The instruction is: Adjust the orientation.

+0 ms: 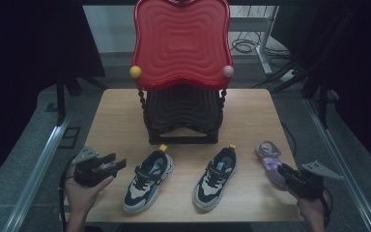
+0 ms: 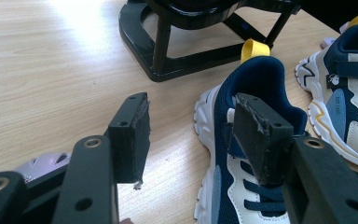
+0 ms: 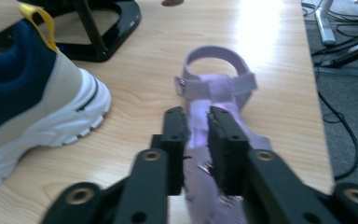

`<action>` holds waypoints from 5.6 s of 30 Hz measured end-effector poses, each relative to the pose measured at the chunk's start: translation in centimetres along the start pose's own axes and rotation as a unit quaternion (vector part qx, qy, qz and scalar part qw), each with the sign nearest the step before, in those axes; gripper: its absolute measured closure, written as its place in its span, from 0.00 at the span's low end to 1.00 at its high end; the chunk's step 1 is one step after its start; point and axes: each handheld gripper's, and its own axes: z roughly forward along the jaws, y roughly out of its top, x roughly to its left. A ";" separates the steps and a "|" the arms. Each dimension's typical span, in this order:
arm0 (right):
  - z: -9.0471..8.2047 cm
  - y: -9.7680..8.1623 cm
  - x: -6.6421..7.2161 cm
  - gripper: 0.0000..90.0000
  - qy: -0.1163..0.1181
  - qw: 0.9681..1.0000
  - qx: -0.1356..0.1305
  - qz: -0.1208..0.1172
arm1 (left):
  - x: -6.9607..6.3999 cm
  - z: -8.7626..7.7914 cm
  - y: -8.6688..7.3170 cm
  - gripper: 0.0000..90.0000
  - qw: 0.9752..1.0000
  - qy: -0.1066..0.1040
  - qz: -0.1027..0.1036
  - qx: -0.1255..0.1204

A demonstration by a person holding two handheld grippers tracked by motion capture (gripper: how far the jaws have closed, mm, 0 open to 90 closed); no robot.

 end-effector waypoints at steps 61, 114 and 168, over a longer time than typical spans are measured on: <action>1.4 -2.4 -4.8 1.00 -0.049 0.994 0.093 -0.029 | 0.5 0.9 -0.8 0.50 1.000 -0.012 -0.009 0.017; 2.0 -1.6 -0.5 1.00 0.008 0.988 0.127 -0.084 | 1.1 1.0 -1.1 0.48 0.999 -0.014 -0.019 0.028; 6.6 0.7 5.1 1.00 -0.018 0.988 0.123 -0.091 | 1.5 1.2 -1.4 0.49 0.999 -0.010 -0.021 0.032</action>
